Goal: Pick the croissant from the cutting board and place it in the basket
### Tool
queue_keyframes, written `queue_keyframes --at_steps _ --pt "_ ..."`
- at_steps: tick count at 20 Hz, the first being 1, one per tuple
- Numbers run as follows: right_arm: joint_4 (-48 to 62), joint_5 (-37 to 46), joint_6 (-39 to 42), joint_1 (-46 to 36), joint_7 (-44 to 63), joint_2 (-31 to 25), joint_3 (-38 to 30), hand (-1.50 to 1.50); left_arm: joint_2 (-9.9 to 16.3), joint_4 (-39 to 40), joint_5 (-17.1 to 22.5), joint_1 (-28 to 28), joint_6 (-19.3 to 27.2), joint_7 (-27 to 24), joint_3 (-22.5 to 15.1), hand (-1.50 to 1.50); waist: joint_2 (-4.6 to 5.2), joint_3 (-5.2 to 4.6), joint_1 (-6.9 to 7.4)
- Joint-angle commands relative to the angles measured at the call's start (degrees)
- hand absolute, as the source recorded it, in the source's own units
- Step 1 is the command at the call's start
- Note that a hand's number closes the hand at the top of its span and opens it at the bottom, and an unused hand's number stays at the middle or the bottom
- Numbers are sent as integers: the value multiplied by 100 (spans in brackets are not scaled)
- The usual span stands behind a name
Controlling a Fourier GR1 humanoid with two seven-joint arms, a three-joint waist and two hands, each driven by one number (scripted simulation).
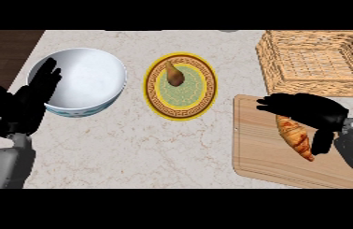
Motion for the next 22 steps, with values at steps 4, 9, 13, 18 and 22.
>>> queue_keyframes --at_steps 4,9,13,18,22 --pt "789 219 -261 -302 -587 67 -209 -150 -426 212 -121 129 34 17 -225 0 60 -76 -16" --pt "818 193 -99 -93 -1069 -75 -235 -150 -363 134 -120 381 -84 -103 -80 0 54 -77 -40" --pt "615 334 -137 -26 -786 371 -12 -150 -339 72 26 104 -137 275 28 0 50 -77 -49" --pt "734 477 -469 136 -1147 -40 -180 -150 -495 36 -174 336 -166 119 -124 0 50 -78 -70" --pt "788 841 -671 151 -859 237 -161 -150 -319 -263 -119 315 -233 304 103 0 45 -77 -42"
